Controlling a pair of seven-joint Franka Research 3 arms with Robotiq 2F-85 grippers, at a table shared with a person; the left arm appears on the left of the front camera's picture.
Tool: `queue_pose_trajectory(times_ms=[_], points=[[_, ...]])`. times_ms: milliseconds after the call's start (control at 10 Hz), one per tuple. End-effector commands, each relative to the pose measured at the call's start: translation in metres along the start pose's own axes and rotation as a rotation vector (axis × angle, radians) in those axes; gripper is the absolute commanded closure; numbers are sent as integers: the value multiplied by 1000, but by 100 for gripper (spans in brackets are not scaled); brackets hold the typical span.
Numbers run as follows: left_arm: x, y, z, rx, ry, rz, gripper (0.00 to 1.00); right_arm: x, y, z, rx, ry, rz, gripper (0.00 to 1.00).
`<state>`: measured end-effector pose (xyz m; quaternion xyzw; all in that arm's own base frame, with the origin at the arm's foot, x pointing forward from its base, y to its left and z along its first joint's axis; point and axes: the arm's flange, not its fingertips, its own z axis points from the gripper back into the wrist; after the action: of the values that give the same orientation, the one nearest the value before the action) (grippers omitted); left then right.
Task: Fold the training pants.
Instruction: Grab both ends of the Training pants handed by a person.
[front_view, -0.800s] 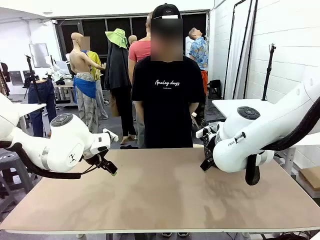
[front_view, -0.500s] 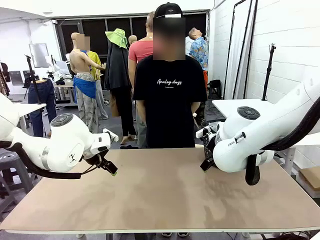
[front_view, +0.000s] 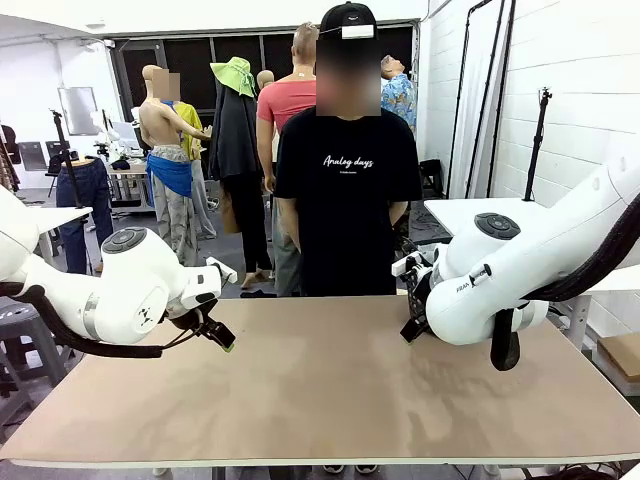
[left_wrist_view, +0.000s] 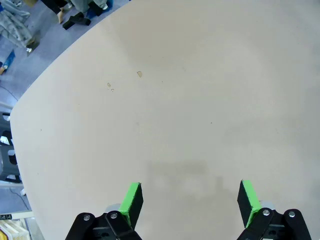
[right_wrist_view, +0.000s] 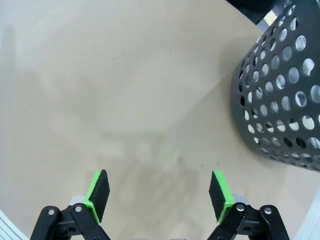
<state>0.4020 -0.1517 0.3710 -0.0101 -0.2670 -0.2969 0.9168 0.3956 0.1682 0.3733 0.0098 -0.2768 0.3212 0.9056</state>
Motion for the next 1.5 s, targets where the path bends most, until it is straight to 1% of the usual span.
queue_pose_trajectory(times_ms=[0,600,800,1000,1200,1400], points=[[0,1,0,1,0,2,0,0,0,0,0,0,-1,0],[0,0,0,0,0,0,0,0,0,0,0,0,0,0],[14,-1,32,0,13,-5,0,12,-3,28,31,5,15,0],[25,1,73,-27,27,6,0,23,-3,59,31,0,17,0],[29,-3,111,-34,28,-1,0,26,-3,90,36,-14,17,0],[31,-8,136,-34,10,-1,0,28,-5,116,61,-41,28,0]])
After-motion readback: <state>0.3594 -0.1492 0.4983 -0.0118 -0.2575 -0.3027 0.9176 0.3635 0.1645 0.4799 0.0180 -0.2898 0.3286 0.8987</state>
